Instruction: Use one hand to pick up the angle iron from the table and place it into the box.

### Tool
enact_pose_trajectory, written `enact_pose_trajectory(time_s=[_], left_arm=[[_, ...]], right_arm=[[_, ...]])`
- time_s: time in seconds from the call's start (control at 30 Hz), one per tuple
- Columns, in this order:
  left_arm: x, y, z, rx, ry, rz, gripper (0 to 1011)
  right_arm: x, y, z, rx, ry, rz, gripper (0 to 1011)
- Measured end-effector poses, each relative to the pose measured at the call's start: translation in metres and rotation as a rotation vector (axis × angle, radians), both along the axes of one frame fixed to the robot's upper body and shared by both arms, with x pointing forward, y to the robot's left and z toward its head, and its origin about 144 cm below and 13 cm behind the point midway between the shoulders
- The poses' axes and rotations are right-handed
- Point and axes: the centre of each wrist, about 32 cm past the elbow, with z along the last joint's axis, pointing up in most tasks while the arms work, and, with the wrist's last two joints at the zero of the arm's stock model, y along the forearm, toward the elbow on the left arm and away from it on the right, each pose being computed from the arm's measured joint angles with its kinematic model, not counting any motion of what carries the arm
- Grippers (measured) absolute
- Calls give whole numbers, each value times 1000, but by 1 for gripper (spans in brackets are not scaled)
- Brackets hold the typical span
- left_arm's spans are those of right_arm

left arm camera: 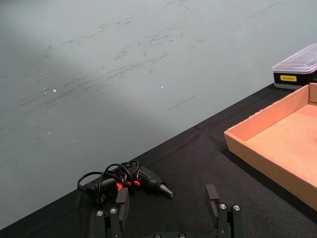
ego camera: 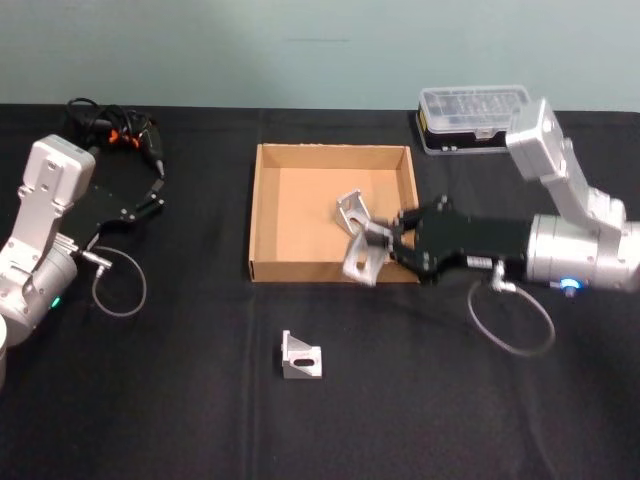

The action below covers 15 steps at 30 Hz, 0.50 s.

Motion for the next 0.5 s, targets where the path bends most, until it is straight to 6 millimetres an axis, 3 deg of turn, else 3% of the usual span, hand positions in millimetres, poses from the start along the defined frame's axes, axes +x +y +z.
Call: enact_pose_trajectory(time_s=[0.23, 0.5], left_arm=[[0, 0, 0, 0, 0, 0, 1000], [0, 0, 0, 0, 0, 0, 1000]], right_arm=[[26, 21, 10, 18, -41, -141, 79], [48, 50, 7, -1, -19, -218, 79]])
